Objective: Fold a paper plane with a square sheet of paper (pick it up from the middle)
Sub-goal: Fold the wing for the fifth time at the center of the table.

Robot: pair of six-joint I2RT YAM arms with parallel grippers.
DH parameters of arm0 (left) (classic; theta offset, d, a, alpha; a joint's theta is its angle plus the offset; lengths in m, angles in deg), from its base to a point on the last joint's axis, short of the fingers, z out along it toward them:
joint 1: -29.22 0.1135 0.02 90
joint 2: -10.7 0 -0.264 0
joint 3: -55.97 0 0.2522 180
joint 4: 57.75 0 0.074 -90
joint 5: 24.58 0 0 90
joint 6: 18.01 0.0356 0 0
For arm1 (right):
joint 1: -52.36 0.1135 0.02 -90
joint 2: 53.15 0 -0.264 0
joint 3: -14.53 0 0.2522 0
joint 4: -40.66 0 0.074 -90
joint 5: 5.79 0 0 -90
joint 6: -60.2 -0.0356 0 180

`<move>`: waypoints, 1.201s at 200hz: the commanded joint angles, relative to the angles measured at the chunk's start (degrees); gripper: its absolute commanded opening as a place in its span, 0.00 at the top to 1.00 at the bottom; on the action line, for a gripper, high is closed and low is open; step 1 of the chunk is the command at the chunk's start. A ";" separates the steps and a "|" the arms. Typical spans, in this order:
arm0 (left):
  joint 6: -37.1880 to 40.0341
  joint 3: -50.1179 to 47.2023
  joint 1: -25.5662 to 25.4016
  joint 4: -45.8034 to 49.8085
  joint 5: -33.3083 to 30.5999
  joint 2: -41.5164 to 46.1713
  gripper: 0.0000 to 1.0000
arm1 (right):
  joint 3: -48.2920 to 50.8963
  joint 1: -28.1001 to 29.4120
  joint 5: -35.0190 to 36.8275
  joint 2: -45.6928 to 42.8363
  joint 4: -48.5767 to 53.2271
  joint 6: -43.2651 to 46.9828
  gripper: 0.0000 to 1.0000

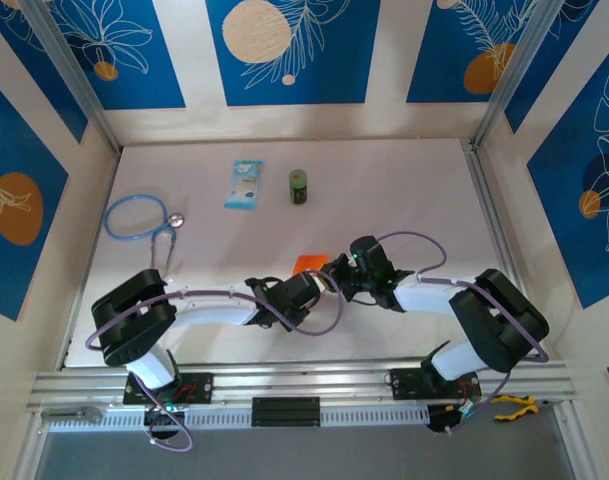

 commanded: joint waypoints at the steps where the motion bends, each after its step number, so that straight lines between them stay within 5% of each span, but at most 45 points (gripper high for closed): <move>1: 0.57 1.61 -0.63 1.79 -4.00 -0.62 0.64 | 0.66 0.03 0.66 -1.17 0.74 -0.66 0.99; 61: 0.72 1.05 -0.76 0.86 -3.68 -0.04 0.82 | 0.74 -0.27 0.62 -1.73 1.44 -0.46 0.99; 171: -0.42 0.24 -0.72 0.51 -3.88 -0.39 0.84 | 1.60 -0.81 1.03 -3.27 2.50 -0.20 0.99; 240: -1.46 0.87 -0.57 0.36 -2.45 -1.01 1.00 | 1.02 -0.74 1.46 -4.06 5.88 1.07 0.97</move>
